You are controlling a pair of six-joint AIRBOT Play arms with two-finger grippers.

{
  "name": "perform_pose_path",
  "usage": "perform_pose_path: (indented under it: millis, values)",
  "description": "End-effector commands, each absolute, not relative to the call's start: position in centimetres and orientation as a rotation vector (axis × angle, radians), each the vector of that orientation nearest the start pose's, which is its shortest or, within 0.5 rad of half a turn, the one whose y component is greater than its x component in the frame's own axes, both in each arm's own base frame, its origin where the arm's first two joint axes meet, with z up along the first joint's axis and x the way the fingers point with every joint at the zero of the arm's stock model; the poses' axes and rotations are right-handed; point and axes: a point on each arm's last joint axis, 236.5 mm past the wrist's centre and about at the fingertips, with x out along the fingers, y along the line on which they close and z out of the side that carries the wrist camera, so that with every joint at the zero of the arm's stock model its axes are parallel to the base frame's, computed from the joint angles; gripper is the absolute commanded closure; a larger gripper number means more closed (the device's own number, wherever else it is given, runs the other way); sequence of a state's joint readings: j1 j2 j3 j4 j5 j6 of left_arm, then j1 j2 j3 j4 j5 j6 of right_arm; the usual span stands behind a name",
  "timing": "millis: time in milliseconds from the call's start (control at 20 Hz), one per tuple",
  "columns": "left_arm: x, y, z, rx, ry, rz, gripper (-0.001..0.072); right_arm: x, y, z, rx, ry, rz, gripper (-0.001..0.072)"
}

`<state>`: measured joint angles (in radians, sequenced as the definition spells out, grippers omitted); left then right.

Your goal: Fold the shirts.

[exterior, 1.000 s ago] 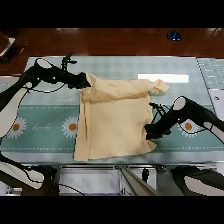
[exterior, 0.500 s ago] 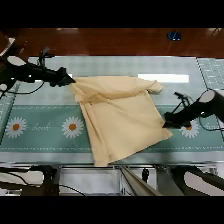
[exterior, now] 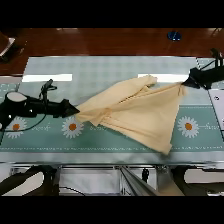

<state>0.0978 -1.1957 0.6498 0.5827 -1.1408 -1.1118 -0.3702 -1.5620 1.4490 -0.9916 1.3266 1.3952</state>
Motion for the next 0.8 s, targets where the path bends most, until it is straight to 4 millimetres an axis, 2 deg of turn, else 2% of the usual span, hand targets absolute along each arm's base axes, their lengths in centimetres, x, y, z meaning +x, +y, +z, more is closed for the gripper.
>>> perform_pose_path:
  millis: [0, 100, 200, 250, 300, 350, 450, 550, 600, 650, 750]
  values:
    - [24.4, -17.3, -4.9, -0.855, 1.374, -0.571, 0.068, 49.6, -1.5, 3.6, 0.744, 1.158, 0.301, 0.0695]
    - [23.4, -18.2, -5.9, -0.832, 1.4, -0.573, 0.0679, 50.1, 0.3, 1.6, 0.736, 1.203, 0.329, 0.0695]
    - [24.1, -18.6, -6.0, -0.834, 1.371, -0.558, 0.0678, 50.1, 1.6, -0.1, 0.721, 1.245, 0.339, 0.0669]
    - [24.9, -18.5, -5.7, -0.858, 1.343, -0.543, 0.0584, 50.2, 1.6, -0.4, 0.725, 1.251, 0.327, 0.0442]
    - [25.5, -18.3, -5.3, -0.861, 1.327, -0.543, 0.0345, 50.2, 1.5, -0.3, 0.717, 1.249, 0.33, 0.0301]
    - [26.1, -17.7, -4.7, -0.847, 1.314, -0.549, 0.0201, 49.6, 0.8, 0.1, 0.712, 1.257, 0.324, 0.0298]
    - [27.6, -15.5, -2.7, -0.826, 1.288, -0.563, 0.0201, 47.4, -2.4, 1.0, 0.659, 1.294, 0.269, 0.0298]
    - [30.1, -12.0, -0.2, -0.869, 1.192, -0.521, 0.0201, 44.0, -7.3, 1.8, 0.565, 1.345, 0.145, 0.0298]
    - [31.0, -10.1, 0.7, -0.887, 1.145, -0.486, 0.0201, 42.6, -9.2, 2.1, 0.58, 1.337, 0.068, 0.0299]
    - [30.9, -9.1, 0.8, -0.909, 1.128, -0.462, 0.0201, 41.0, -9.9, 1.7, 0.606, 1.322, 0.015, 0.0299]
    - [28.4, -10.3, -0.7, -0.976, 1.211, -0.473, 0.0201, 37.0, -9.8, -1.2, 0.66, 1.331, -0.061, 0.0298]
